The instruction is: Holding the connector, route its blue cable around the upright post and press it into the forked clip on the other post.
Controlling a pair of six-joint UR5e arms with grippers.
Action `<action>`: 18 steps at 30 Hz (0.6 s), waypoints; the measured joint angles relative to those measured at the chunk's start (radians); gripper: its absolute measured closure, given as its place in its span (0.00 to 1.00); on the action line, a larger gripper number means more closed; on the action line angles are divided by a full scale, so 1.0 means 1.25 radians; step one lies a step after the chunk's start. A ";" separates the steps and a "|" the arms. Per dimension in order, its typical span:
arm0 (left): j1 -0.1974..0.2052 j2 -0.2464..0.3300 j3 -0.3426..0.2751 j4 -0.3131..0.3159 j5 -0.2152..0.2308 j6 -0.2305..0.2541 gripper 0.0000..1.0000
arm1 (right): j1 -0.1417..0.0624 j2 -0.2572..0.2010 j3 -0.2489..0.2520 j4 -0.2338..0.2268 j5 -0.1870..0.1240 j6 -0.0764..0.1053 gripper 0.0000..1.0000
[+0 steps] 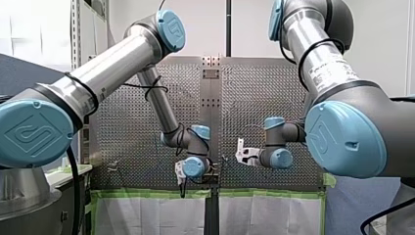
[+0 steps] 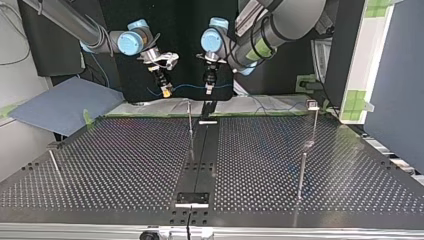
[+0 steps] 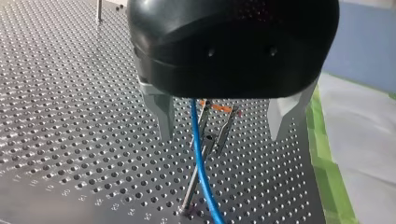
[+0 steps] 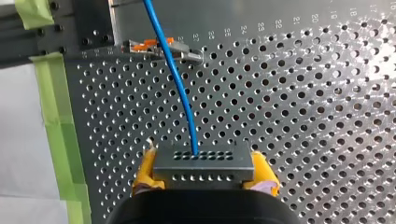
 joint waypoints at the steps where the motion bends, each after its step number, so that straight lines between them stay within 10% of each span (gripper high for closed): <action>1: -0.002 0.000 0.000 0.001 -0.007 0.007 0.02 | -0.001 0.000 0.000 -0.001 -0.003 0.003 1.00; 18: -0.006 0.000 0.011 0.001 -0.119 0.120 0.02 | -0.008 0.008 0.001 0.002 -0.018 0.013 1.00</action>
